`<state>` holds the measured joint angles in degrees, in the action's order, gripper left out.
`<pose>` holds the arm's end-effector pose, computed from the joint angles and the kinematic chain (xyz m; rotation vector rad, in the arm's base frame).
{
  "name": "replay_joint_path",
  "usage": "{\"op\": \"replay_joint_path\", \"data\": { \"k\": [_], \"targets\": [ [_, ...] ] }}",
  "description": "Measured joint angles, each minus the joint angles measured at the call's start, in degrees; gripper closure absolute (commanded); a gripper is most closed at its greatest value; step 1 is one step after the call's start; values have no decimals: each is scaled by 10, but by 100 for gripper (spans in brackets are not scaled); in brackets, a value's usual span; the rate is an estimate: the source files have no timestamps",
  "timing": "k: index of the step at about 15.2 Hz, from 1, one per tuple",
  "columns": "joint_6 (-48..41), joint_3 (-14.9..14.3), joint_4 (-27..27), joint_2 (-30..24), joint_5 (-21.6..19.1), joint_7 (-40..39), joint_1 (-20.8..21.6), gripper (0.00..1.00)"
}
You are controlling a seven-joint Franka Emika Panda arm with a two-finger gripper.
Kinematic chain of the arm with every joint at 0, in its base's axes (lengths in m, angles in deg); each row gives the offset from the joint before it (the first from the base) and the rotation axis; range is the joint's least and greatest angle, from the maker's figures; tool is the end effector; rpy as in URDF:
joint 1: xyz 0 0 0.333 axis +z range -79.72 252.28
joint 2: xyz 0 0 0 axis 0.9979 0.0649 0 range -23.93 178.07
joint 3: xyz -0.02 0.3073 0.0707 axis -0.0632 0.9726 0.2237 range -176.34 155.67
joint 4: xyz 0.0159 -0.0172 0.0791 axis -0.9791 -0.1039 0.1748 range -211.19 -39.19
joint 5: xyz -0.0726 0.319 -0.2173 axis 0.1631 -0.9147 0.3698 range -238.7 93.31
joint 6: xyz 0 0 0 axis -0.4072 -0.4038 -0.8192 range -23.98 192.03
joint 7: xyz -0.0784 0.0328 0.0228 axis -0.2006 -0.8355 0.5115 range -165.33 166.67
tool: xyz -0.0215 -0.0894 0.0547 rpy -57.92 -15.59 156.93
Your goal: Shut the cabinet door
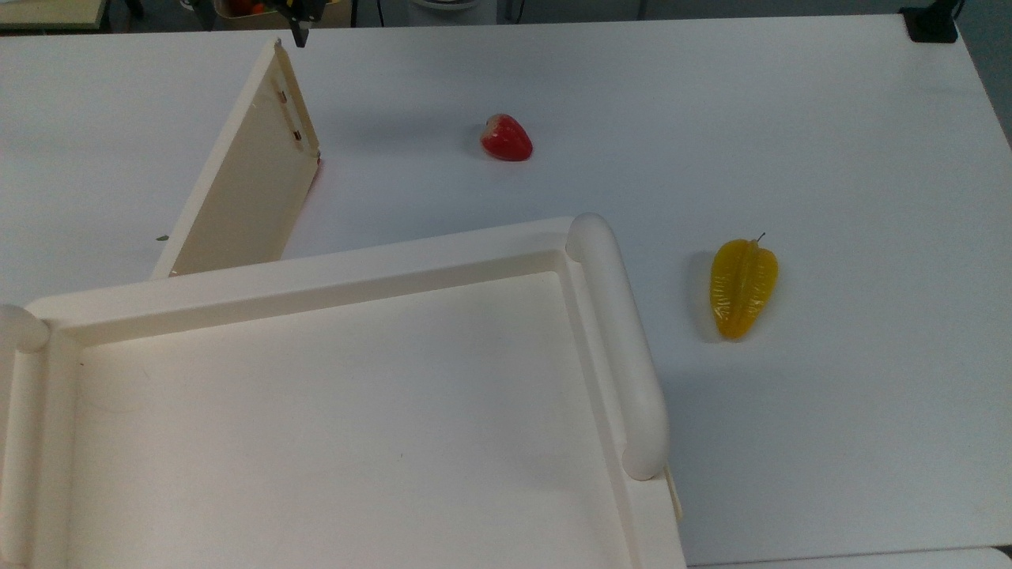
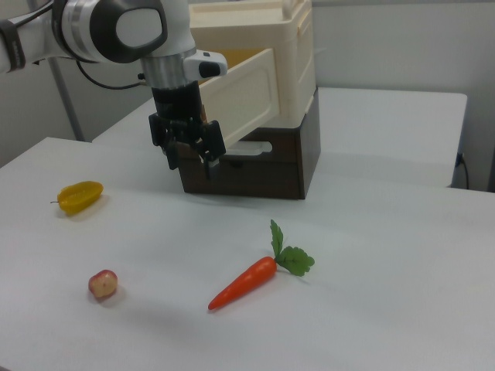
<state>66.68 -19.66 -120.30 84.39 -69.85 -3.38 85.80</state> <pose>0.5830 -0.1000 0.5921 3.0725 -0.1519 -0.0841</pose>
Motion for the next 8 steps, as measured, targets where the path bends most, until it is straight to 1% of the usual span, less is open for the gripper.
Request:
{"op": "replay_joint_path", "data": {
  "k": [8],
  "targets": [
    [0,-8,-1,0,-6,0,2,0]
  ]
}}
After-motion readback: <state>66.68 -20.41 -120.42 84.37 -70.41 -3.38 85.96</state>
